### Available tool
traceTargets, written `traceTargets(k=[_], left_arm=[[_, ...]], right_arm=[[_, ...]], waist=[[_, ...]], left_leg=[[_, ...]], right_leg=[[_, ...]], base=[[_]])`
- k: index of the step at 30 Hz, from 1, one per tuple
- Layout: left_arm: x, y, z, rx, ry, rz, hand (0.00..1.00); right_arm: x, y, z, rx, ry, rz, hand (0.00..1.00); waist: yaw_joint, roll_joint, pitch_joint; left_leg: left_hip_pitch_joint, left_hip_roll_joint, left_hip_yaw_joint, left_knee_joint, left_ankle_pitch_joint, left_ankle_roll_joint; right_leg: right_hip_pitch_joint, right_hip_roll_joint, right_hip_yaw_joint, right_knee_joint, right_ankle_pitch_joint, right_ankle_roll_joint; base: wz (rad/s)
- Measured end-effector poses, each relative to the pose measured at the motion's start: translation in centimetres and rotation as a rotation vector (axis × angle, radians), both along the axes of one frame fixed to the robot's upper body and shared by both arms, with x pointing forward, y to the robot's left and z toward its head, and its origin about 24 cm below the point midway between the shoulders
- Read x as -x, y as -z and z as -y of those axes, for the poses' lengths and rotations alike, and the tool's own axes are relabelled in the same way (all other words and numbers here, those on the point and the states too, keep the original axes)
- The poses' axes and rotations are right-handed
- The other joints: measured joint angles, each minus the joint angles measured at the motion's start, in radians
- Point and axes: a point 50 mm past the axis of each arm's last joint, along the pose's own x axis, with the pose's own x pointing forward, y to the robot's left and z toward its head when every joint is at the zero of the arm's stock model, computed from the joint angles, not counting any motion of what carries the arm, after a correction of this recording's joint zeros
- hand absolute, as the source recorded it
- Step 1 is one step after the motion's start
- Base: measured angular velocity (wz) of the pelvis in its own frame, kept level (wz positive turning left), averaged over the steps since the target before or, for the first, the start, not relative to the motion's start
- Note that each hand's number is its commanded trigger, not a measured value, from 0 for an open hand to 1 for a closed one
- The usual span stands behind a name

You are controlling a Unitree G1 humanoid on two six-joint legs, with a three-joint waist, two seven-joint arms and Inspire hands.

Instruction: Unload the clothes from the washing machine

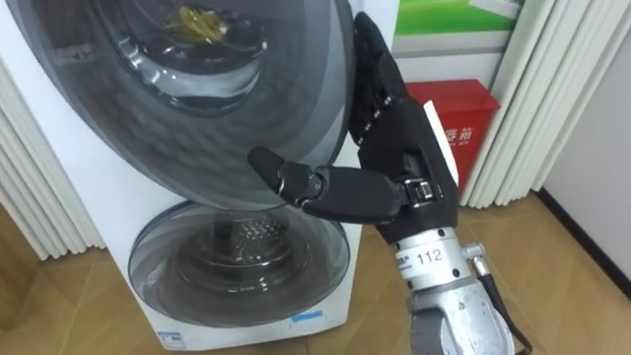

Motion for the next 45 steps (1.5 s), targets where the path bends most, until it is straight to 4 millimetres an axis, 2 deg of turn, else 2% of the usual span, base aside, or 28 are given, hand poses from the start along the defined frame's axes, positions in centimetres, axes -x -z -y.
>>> traceTargets(k=[2, 6, 13, 15, 18, 23, 27, 28, 34, 35, 38, 41, 43, 45], left_arm=[[-0.3, 0.0, 0.0, 0.000, 0.008, 0.003, 0.00], [-0.6, 0.1, 0.1, -0.002, 0.025, -0.009, 0.00], [-1.9, 0.0, 0.2, -0.003, 0.044, 0.017, 0.00], [-2.1, 0.0, 0.0, -0.009, 0.044, 0.015, 0.00], [-2.1, -0.1, -0.4, -0.019, 0.045, 0.012, 0.00], [-2.1, -0.2, -0.7, -0.028, 0.046, 0.011, 0.00], [-2.3, -0.3, -0.8, -0.028, 0.047, 0.016, 0.00], [-2.4, -0.3, -0.7, -0.026, 0.049, 0.020, 0.00], [-2.6, -0.4, -1.0, -0.023, 0.022, 0.032, 0.00], [-2.7, -0.4, -1.0, -0.022, 0.014, 0.039, 0.00], [-2.7, -0.5, -1.0, -0.015, 0.016, 0.044, 0.00], [-2.3, -0.4, -1.0, -0.015, 0.012, 0.036, 0.00], [-2.2, -0.4, -0.9, -0.013, 0.011, 0.033, 0.00], [-2.4, -0.4, -0.9, -0.009, 0.004, 0.045, 0.00]], right_arm=[[0.1, -0.1, -0.1, -0.001, -0.006, 0.004, 0.00], [0.4, -0.4, -0.7, -0.003, -0.033, 0.018, 0.00], [0.6, -0.4, -1.1, -0.010, -0.052, 0.030, 0.00], [0.6, -0.5, -1.1, -0.010, -0.050, 0.035, 0.00], [0.6, -0.5, -1.2, -0.002, -0.049, 0.037, 0.00], [0.8, -0.5, -1.5, -0.005, -0.060, 0.050, 0.00], [1.0, -0.5, -2.3, -0.020, -0.094, 0.049, 0.00], [1.2, -0.4, -2.9, -0.018, -0.131, 0.048, 0.00], [2.2, -0.3, -4.8, -0.023, -0.293, 0.067, 0.00], [2.4, -0.2, -5.1, -0.016, -0.327, 0.074, 0.00], [2.8, -0.3, -6.5, 0.016, -0.429, 0.084, 0.00], [2.6, -0.4, -7.7, 0.077, -0.515, 0.083, 0.00], [2.8, 0.0, -8.5, 0.123, -0.577, 0.072, 0.00], [3.4, 0.9, -9.6, 0.194, -0.684, 0.038, 0.00]], waist=[[0.000, -0.001, -0.0004], [0.002, -0.001, -0.0010], [0.005, -0.008, 0.0006], [0.028, -0.017, 0.0009], [0.044, -0.031, 0.0012], [0.052, -0.039, -0.0001], [0.072, -0.043, -0.0014], [0.086, -0.044, -0.0015], [0.093, -0.045, -0.0008], [0.102, -0.046, -0.0004], [0.123, -0.049, 0.0007], [0.171, -0.062, 0.0024], [0.185, -0.070, 0.0028], [0.223, -0.079, 0.0067]], left_leg=[[0.000, 0.000, 0.000, 0.001, 0.000, 0.000], [-0.003, 0.004, -0.001, -0.001, 0.004, -0.006], [-0.007, 0.010, -0.005, -0.004, 0.011, -0.016], [-0.004, 0.018, -0.004, -0.005, 0.011, -0.017], [-0.010, 0.022, -0.010, -0.002, 0.017, -0.026], [-0.032, 0.032, -0.020, 0.005, 0.027, -0.039], [-0.049, 0.039, -0.035, 0.002, 0.035, -0.052], [-0.051, 0.040, -0.040, 0.003, 0.037, -0.054], [-0.066, 0.039, -0.063, 0.002, 0.056, -0.057], [-0.068, 0.038, -0.064, 0.004, 0.060, -0.061], [-0.080, 0.036, -0.070, 0.014, 0.064, -0.067], [-0.085, 0.035, -0.069, 0.017, 0.069, -0.068], [-0.096, 0.035, -0.069, 0.018, 0.071, -0.070], [-0.099, 0.034, -0.069, 0.017, 0.071, -0.072]], right_leg=[[-0.001, -0.001, -0.004, 0.000, 0.000, -0.012], [-0.012, 0.001, -0.006, 0.004, -0.001, -0.024], [-0.014, 0.007, -0.020, 0.005, -0.004, -0.035], [-0.016, 0.015, -0.014, 0.004, -0.004, -0.042], [-0.016, 0.019, -0.018, 0.003, -0.006, -0.053], [-0.022, 0.023, -0.051, 0.003, -0.012, -0.069], [-0.032, 0.030, -0.078, 0.002, -0.013, -0.081], [-0.031, 0.030, -0.083, 0.002, -0.016, -0.085], [-0.032, 0.028, -0.122, 0.005, -0.026, -0.098], [-0.031, 0.029, -0.134, 0.005, -0.033, -0.094], [-0.032, 0.029, -0.168, 0.006, -0.041, -0.099], [-0.031, 0.029, -0.190, 0.005, -0.046, -0.106], [-0.030, 0.028, -0.211, 0.005, -0.044, -0.116], [-0.028, 0.027, -0.219, 0.003, -0.045, -0.116]], base=[[0.00], [-0.05], [0.00], [-0.11], [-0.01], [0.17], [0.21], [0.20], [0.18], [0.27], [0.34], [0.30], [0.42], [0.20]])
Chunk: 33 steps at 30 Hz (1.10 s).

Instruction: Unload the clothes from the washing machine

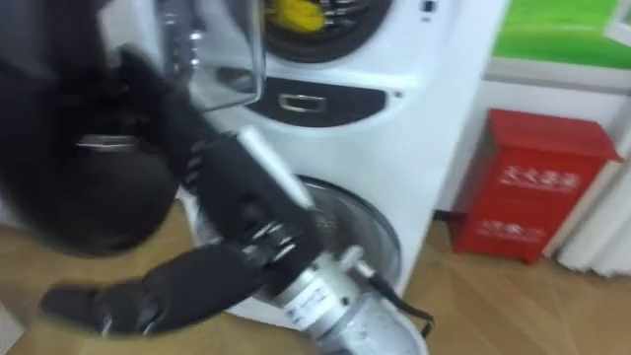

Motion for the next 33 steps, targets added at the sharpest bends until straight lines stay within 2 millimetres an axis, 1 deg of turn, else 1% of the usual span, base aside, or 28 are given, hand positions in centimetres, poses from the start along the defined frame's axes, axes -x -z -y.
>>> traceTargets(k=[2, 3, 5, 7, 9, 10, 15, 21, 26, 29, 31, 33], left_arm=[[0.0, 0.0, -0.1, 0.001, -0.011, 0.008, 0.00], [-0.1, -0.1, -0.1, 0.002, -0.013, 0.011, 0.00], [-0.1, -0.1, -0.1, 0.002, -0.012, 0.014, 0.00], [-0.2, -0.1, -0.3, 0.000, -0.024, 0.028, 0.00], [-0.4, -0.2, -0.5, -0.003, -0.034, 0.039, 0.00], [-0.4, -0.2, -0.5, -0.003, -0.035, 0.040, 0.00], [-0.4, -0.3, -0.5, -0.003, -0.036, 0.043, 0.00], [-0.6, -0.3, -0.5, -0.001, -0.037, 0.047, 0.00], [-0.9, -0.3, -0.5, -0.002, -0.036, 0.055, 0.00], [-1.0, -0.3, -0.5, -0.001, -0.037, 0.058, 0.00], [-1.0, -0.3, -0.5, -0.002, -0.037, 0.058, 0.00], [-0.9, -0.3, -0.5, 0.001, -0.061, 0.064, 0.00]], right_arm=[[0.4, 0.4, -0.5, 0.033, -0.059, -0.004, 0.00], [0.5, 0.4, -0.6, 0.041, -0.079, -0.001, 0.00], [0.6, 0.4, -0.6, 0.047, -0.088, 0.004, 0.00], [0.5, 0.3, -0.7, 0.050, -0.100, 0.016, 0.00], [0.5, 0.0, -0.8, 0.055, -0.114, 0.035, 0.00], [0.5, 0.0, -0.8, 0.056, -0.118, 0.037, 0.00], [0.6, 0.0, -0.9, 0.062, -0.145, 0.044, 0.00], [0.5, 0.1, -0.9, 0.084, -0.153, 0.046, 0.00], [0.5, 0.2, -0.7, 0.106, -0.147, 0.055, 0.00], [0.4, 0.7, -0.4, 0.167, -0.125, 0.077, 0.00], [0.2, 1.1, 0.1, 0.233, -0.100, 0.106, 0.00], [-0.1, 2.1, 1.4, 0.358, -0.018, 0.154, 0.00]], waist=[[0.024, -0.003, 0.0024], [0.027, -0.005, 0.0038], [0.027, -0.006, 0.0039], [0.028, -0.013, 0.0073], [0.028, -0.025, 0.0139], [0.029, -0.026, 0.0145], [0.030, -0.025, 0.0151], [0.030, -0.022, 0.0173], [0.029, -0.020, 0.0174], [0.025, -0.016, 0.0180], [0.018, -0.015, 0.0182], [0.002, -0.014, 0.0175]], left_leg=[[-0.001, -0.003, -0.001, 0.000, 0.000, 0.000], [-0.001, -0.007, -0.005, -0.002, 0.000, 0.000], [0.001, -0.016, -0.019, -0.005, 0.000, 0.001], [0.001, -0.020, -0.019, -0.007, 0.000, 0.003], [0.001, -0.024, -0.019, -0.007, 0.000, 0.004], [0.001, -0.025, -0.019, -0.007, 0.000, 0.005], [0.003, -0.034, -0.017, -0.006, -0.006, 0.014], [0.001, -0.037, -0.015, -0.008, -0.008, 0.016], [0.005, -0.036, -0.013, -0.009, -0.008, 0.016], [0.018, -0.033, 0.016, -0.017, -0.008, 0.016], [0.018, -0.033, 0.017, -0.017, -0.010, 0.020], [0.019, -0.035, 0.018, -0.021, -0.011, 0.020]], right_leg=[[0.007, -0.003, -0.009, -0.001, 0.000, 0.001], [0.011, -0.007, -0.016, -0.002, -0.002, 0.004], [0.016, -0.013, -0.026, -0.001, -0.007, 0.013], [0.020, -0.017, -0.026, -0.001, -0.010, 0.017], [0.022, -0.021, -0.026, -0.001, -0.012, 0.021], [0.023, -0.022, -0.027, -0.001, -0.013, 0.023], [0.028, -0.030, -0.031, -0.003, -0.019, 0.034], [0.028, -0.032, -0.030, -0.002, -0.020, 0.037], [0.028, -0.032, -0.022, -0.003, -0.020, 0.037], [0.030, -0.032, -0.008, -0.003, -0.020, 0.037], [0.031, -0.032, -0.005, -0.003, -0.020, 0.037], [0.031, -0.033, -0.001, -0.002, -0.019, 0.039]], base=[[0.09], [0.19], [0.23], [0.09], [0.00], [0.00], [0.05], [0.00], [-0.04], [-0.13], [-0.06], [0.00]])
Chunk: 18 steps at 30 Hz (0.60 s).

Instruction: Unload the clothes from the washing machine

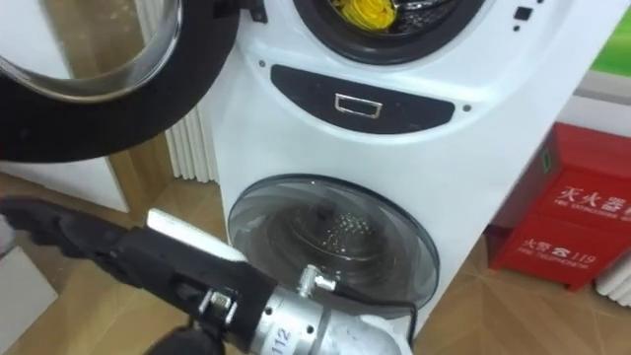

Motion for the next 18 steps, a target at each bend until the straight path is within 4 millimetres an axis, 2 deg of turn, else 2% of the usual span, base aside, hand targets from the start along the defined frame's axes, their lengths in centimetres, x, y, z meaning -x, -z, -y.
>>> traceTargets(k=[4, 6, 8, 11, 15, 18], left_arm=[[0.5, -0.1, -0.5, 0.005, -0.084, 0.010, 0.00], [0.9, 0.0, -0.6, 0.009, -0.123, 0.007, 0.00], [1.3, 0.0, -0.7, 0.007, -0.141, -0.006, 0.00], [1.4, 0.0, -0.8, 0.008, -0.172, -0.004, 0.00], [1.3, 0.1, -0.5, 0.019, -0.186, 0.004, 0.00], [1.2, 0.1, -0.5, 0.018, -0.189, -0.004, 0.00]], right_arm=[[-1.1, 1.0, 2.4, 0.158, 0.155, 0.065, 0.00], [-2.3, 1.2, 3.9, 0.230, 0.264, 0.114, 0.00], [-3.7, 1.3, 6.0, 0.311, 0.419, 0.161, 0.00], [-4.7, 0.4, 8.1, 0.313, 0.556, 0.201, 0.00], [-5.7, -1.3, 10.4, 0.256, 0.750, 0.262, 0.00], [-6.5, -2.8, 11.0, 0.199, 0.834, 0.315, 0.00]], waist=[[-0.031, 0.004, -0.0016], [-0.047, 0.011, -0.0050], [-0.065, 0.016, -0.0123], [-0.086, 0.017, -0.0124], [-0.091, 0.021, -0.0106], [-0.101, 0.022, -0.0099]], left_leg=[[0.004, 0.002, 0.019, 0.000, -0.003, 0.004], [0.013, 0.001, 0.020, -0.002, -0.004, 0.006], [0.020, 0.001, 0.022, -0.015, -0.004, 0.006], [0.031, 0.001, 0.023, -0.023, -0.004, 0.006], [0.048, 0.000, 0.025, -0.025, -0.005, 0.008], [0.054, 0.002, 0.032, -0.032, -0.005, 0.008]], right_leg=[[0.000, -0.001, 0.004, 0.000, 0.002, 0.003], [0.004, -0.002, 0.007, 0.002, 0.002, 0.004], [0.005, -0.003, 0.010, 0.004, 0.003, 0.005], [0.007, -0.002, 0.014, 0.003, 0.003, 0.005], [0.018, -0.002, 0.027, 0.001, 0.004, 0.007], [0.017, -0.001, 0.035, 0.002, 0.004, 0.007]], base=[[-0.04], [-0.08], [-0.06], [-0.06], [-0.09], [-0.10]])
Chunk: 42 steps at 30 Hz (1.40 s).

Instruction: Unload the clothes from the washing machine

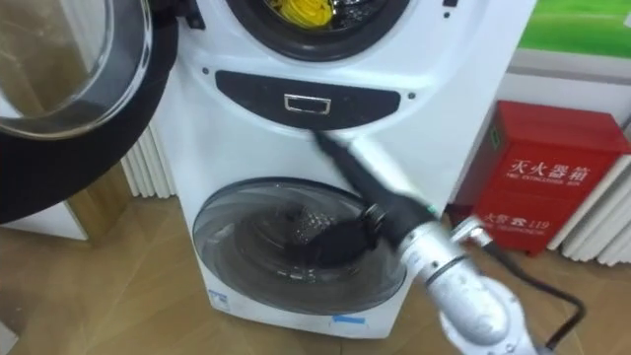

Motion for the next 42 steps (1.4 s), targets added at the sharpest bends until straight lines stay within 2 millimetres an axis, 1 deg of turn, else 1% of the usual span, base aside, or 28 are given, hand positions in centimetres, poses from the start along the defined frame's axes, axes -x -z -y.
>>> traceTargets(k=[2, 5, 6, 8, 14, 17, 19, 21, 22, 24, 25, 26, 27, 28, 29, 30, 31, 32, 33, 34, 35, 36, 37, 38, 39, 40, 41, 42], left_arm=[[0.1, 0.0, 0.0, 0.000, -0.002, -0.007, 0.00], [0.2, 0.0, 0.0, -0.001, -0.001, -0.008, 0.00], [0.1, 0.0, 0.0, -0.001, 0.000, -0.007, 0.00], [0.1, 0.0, 0.0, -0.001, 0.000, -0.007, 0.00], [0.3, 0.0, 0.0, -0.002, -0.002, -0.015, 0.00], [0.2, 0.1, 0.1, 0.001, 0.005, -0.014, 0.00], [0.2, 0.2, 0.3, 0.007, 0.005, -0.016, 0.00], [0.6, 0.2, 0.3, 0.006, 0.001, -0.030, 0.00], [0.8, 0.2, 0.3, 0.005, -0.001, -0.036, 0.00], [1.5, 0.3, 0.3, 0.004, -0.010, -0.064, 0.00], [1.7, 0.3, 0.2, 0.003, -0.013, -0.071, 0.00], [2.1, 0.4, 0.2, 0.002, -0.019, -0.088, 0.00], [2.4, 0.4, 0.2, 0.003, -0.021, -0.095, 0.00], [2.5, 0.4, 0.2, 0.003, -0.023, -0.100, 0.00], [3.0, 0.5, 0.2, 0.003, -0.028, -0.121, 0.00], [3.2, 0.5, 0.3, 0.004, -0.033, -0.140, 0.00], [3.2, 0.5, 0.3, 0.005, -0.034, -0.143, 0.00], [3.2, 0.6, 0.4, 0.005, -0.035, -0.145, 0.00], [3.4, 0.6, 0.3, 0.004, -0.035, -0.150, 0.00], [3.5, 0.6, 0.3, 0.004, -0.037, -0.153, 0.00], [3.9, 0.5, 0.2, 0.000, -0.039, -0.162, 0.00], [4.4, 0.5, 0.1, -0.002, -0.041, -0.167, 0.00], [4.6, 0.5, 0.1, -0.002, -0.042, -0.167, 0.00], [4.7, 0.4, 0.1, -0.002, -0.041, -0.164, 0.00], [4.4, 0.4, 0.1, -0.002, -0.040, -0.152, 0.00], [4.3, 0.4, 0.1, -0.001, -0.039, -0.145, 0.00], [4.0, 0.5, 0.3, 0.005, -0.037, -0.139, 0.00], [4.0, 0.5, 0.4, 0.004, -0.034, -0.139, 0.00]], right_arm=[[-0.4, -1.0, -0.1, -0.041, 0.008, 0.035, 0.00], [-1.0, -2.7, -0.4, -0.111, 0.010, 0.094, 0.00], [-1.1, -3.2, -0.5, -0.159, -0.007, 0.100, 0.00], [-1.3, -3.7, -0.7, -0.216, -0.028, 0.098, 0.00], [-1.6, -3.6, -0.7, -0.367, -0.073, 0.024, 0.00], [-2.4, -3.1, -0.4, -0.431, -0.053, -0.019, 0.00], [-3.0, -2.8, -0.4, -0.463, -0.030, -0.037, 0.00], [-3.1, -2.6, -0.5, -0.475, -0.029, -0.048, 0.00], [-3.2, -2.6, -0.7, -0.485, -0.034, -0.049, 0.00], [-3.4, -2.3, -0.9, -0.521, -0.041, -0.062, 0.00], [-3.6, -2.0, -0.8, -0.520, -0.033, -0.069, 0.00], [-3.9, -1.3, -0.5, -0.512, -0.007, -0.095, 0.00], [-4.2, -0.6, -0.2, -0.506, 0.023, -0.118, 0.00], [-4.3, -0.3, -0.1, -0.505, 0.036, -0.127, 0.00], [-4.5, 0.1, 0.0, -0.511, 0.055, -0.140, 0.00], [-4.5, 0.2, -0.1, -0.518, 0.063, -0.140, 0.00], [-4.5, 0.2, -0.1, -0.518, 0.066, -0.136, 0.00], [-4.6, 0.3, 0.0, -0.511, 0.080, -0.137, 0.00], [-4.7, 0.6, 0.1, -0.507, 0.092, -0.149, 0.00], [-4.7, 0.7, 0.1, -0.509, 0.096, -0.152, 0.00], [-4.7, 0.7, 0.0, -0.514, 0.096, -0.153, 0.00], [-4.7, 0.6, -0.1, -0.518, 0.093, -0.152, 0.00], [-4.7, 0.6, -0.1, -0.518, 0.094, -0.151, 0.00], [-4.7, 0.5, 0.1, -0.515, 0.098, -0.147, 0.00], [-4.8, 0.3, 0.2, -0.514, 0.103, -0.138, 0.00], [-4.8, 0.2, 0.1, -0.514, 0.103, -0.134, 0.00], [-4.9, 0.0, 0.1, -0.512, 0.103, -0.126, 0.00], [-4.5, -0.1, 0.2, -0.522, 0.106, -0.108, 0.00]], waist=[[0.000, 0.000, 0.0001], [-0.003, 0.000, 0.0001], [-0.011, 0.000, 0.0003], [-0.012, 0.000, 0.0004], [-0.012, -0.001, 0.0017], [-0.010, -0.004, 0.0050], [0.000, -0.002, 0.0079], [0.022, -0.002, 0.0119], [0.022, -0.002, 0.0121], [0.034, 0.007, 0.0191], [0.042, 0.008, 0.0197], [0.048, 0.010, 0.0209], [0.059, 0.009, 0.0202], [0.065, 0.011, 0.0208], [0.070, 0.011, 0.0206], [0.064, 0.015, 0.0192], [0.058, 0.016, 0.0185], [0.054, 0.016, 0.0173], [0.070, 0.017, 0.0143], [0.077, 0.019, 0.0114], [0.087, 0.018, 0.0090], [0.092, 0.010, 0.0034], [0.090, 0.006, 0.0009], [0.089, -0.003, -0.0079], [0.082, -0.020, -0.0119], [0.070, -0.025, -0.0113], [0.051, -0.027, -0.0123], [0.033, -0.016, -0.0044]], left_leg=[[0.008, 0.002, 0.020, -0.002, 0.000, 0.000], [0.012, 0.001, 0.015, -0.003, -0.001, 0.001], [0.011, 0.001, 0.015, -0.002, -0.001, 0.001], [0.011, 0.001, 0.016, -0.004, -0.001, 0.001], [0.013, 0.002, 0.015, -0.004, -0.003, 0.003], [0.015, 0.002, 0.017, -0.003, -0.003, 0.003], [0.019, 0.003, 0.015, 0.007, -0.008, 0.003], [0.006, 0.006, 0.015, 0.054, -0.023, 0.005], [-0.003, 0.007, 0.014, 0.074, -0.030, 0.005], [-0.049, 0.021, 0.005, 0.190, -0.071, 0.007], [-0.066, 0.023, -0.001, 0.225, -0.078, 0.008], [-0.092, 0.026, -0.014, 0.291, -0.088, 0.008], [-0.116, 0.037, -0.015, 0.350, -0.095, 0.008], [-0.127, 0.040, -0.017, 0.374, -0.098, 0.010], [-0.152, 0.041, -0.018, 0.421, -0.099, 0.010], [-0.186, 0.047, -0.018, 0.445, -0.099, 0.011], [-0.208, 0.046, -0.016, 0.441, -0.100, 0.009], [-0.249, 0.035, -0.007, 0.414, -0.100, 0.009], [-0.284, 0.028, 0.002, 0.360, -0.095, 0.012], [-0.302, 0.017, 0.002, 0.322, -0.087, 0.016], [-0.332, 0.004, -0.004, 0.257, -0.013, 0.027], [-0.339, -0.011, -0.010, 0.185, 0.062, 0.035], [-0.338, -0.019, -0.011, 0.152, 0.100, 0.036], [-0.329, -0.034, -0.008, 0.118, 0.158, 0.049], [-0.318, -0.050, -0.006, 0.111, 0.168, 0.075], [-0.316, -0.059, -0.004, 0.123, 0.168, 0.075], [-0.314, -0.074, -0.006, 0.148, 0.145, 0.088], [-0.310, -0.082, 0.006, 0.181, 0.121, 0.096]], right_leg=[[0.001, 0.001, 0.013, 0.000, 0.000, 0.000], [0.003, 0.000, 0.018, 0.001, 0.000, 0.000], [0.003, 0.000, 0.016, 0.001, 0.000, 0.001], [0.003, 0.000, 0.015, 0.001, 0.000, 0.001], [0.006, 0.000, 0.012, 0.003, 0.001, 0.003], [0.008, 0.000, 0.012, 0.002, 0.000, 0.004], [0.014, 0.001, 0.016, 0.004, 0.000, 0.004], [0.020, 0.002, 0.024, 0.006, -0.001, 0.004], [0.020, 0.003, 0.024, 0.007, -0.003, 0.003], [0.018, 0.007, 0.025, 0.037, -0.020, 0.000], [0.016, 0.006, 0.026, 0.047, -0.026, -0.002], [0.014, 0.005, 0.029, 0.067, -0.039, -0.003], [0.014, 0.005, 0.030, 0.086, -0.050, -0.005], [0.014, 0.005, 0.030, 0.091, -0.055, -0.007], [0.014, 0.006, 0.031, 0.093, -0.062, -0.010], [0.012, 0.010, 0.030, 0.092, -0.066, -0.013], [0.012, 0.013, 0.031, 0.093, -0.070, -0.012], [0.012, 0.012, 0.031, 0.098, -0.084, -0.008], [0.018, 0.009, 0.037, 0.103, -0.094, -0.003], [0.022, 0.009, 0.037, 0.104, -0.097, 0.000], [0.032, 0.000, 0.032, 0.106, -0.105, 0.005], [0.044, -0.007, 0.035, 0.103, -0.115, 0.015], [0.050, -0.011, 0.035, 0.100, -0.120, 0.022], [0.062, -0.016, 0.045, 0.088, -0.127, 0.034], [0.070, -0.028, 0.064, 0.084, -0.132, 0.043], [0.073, -0.035, 0.072, 0.080, -0.131, 0.050], [0.085, -0.045, 0.082, 0.074, -0.124, 0.064], [0.104, -0.058, 0.086, 0.076, -0.121, 0.081]], base=[[-0.16], [-0.08], [0.04], [0.02], [0.00], [-0.01], [-0.06], [-0.07], [-0.04], [-0.02], [-0.05], [0.00], [0.00], [0.00], [0.15], [0.30], [0.46], [0.22], [0.06], [-0.18], [-0.22], [-0.17], [-0.06], [0.11], [0.15], [0.25], [0.20], [0.07]])
